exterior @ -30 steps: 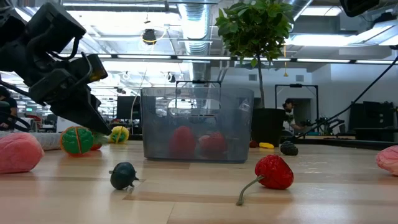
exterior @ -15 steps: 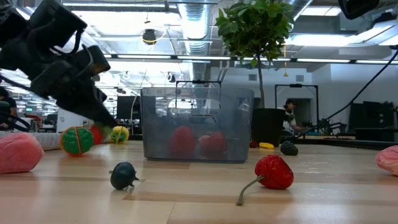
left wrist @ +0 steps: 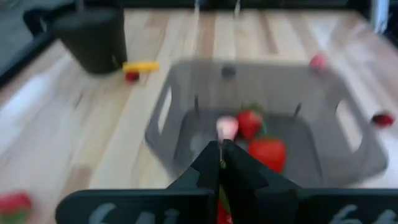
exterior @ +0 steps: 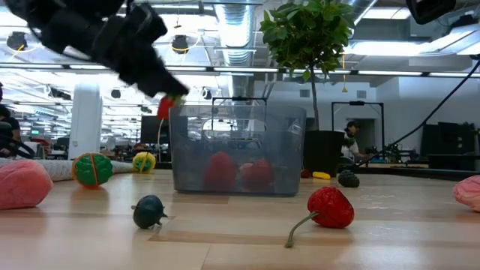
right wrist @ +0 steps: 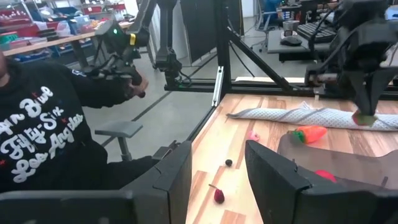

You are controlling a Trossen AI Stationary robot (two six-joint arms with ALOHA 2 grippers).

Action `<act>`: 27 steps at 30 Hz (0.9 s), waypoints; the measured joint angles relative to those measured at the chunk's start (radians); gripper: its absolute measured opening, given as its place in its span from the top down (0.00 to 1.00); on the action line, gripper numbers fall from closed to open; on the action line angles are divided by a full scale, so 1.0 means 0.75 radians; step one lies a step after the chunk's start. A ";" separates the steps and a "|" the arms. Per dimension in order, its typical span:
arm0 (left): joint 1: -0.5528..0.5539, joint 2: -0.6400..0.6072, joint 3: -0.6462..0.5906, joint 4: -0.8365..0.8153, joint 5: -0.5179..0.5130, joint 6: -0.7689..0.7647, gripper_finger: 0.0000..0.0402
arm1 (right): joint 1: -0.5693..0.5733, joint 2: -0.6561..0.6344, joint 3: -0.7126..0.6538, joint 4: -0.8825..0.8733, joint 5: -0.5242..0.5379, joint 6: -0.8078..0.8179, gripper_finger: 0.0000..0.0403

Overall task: Pick and placing Produce into tupperware
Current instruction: Put the bottom strawberry into the bin

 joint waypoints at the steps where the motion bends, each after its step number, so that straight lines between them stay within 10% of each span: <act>1: 0.012 0.000 0.022 -0.003 0.025 0.013 1.00 | 0.000 0.000 0.000 0.000 0.000 0.000 0.57; 16: 0.068 0.014 0.224 0.016 0.201 0.075 1.00 | -0.001 0.000 0.000 -0.001 0.000 -0.013 0.57; 27: 0.063 0.424 0.315 0.260 0.391 0.026 1.00 | -0.003 0.000 -0.048 0.023 0.062 0.001 0.57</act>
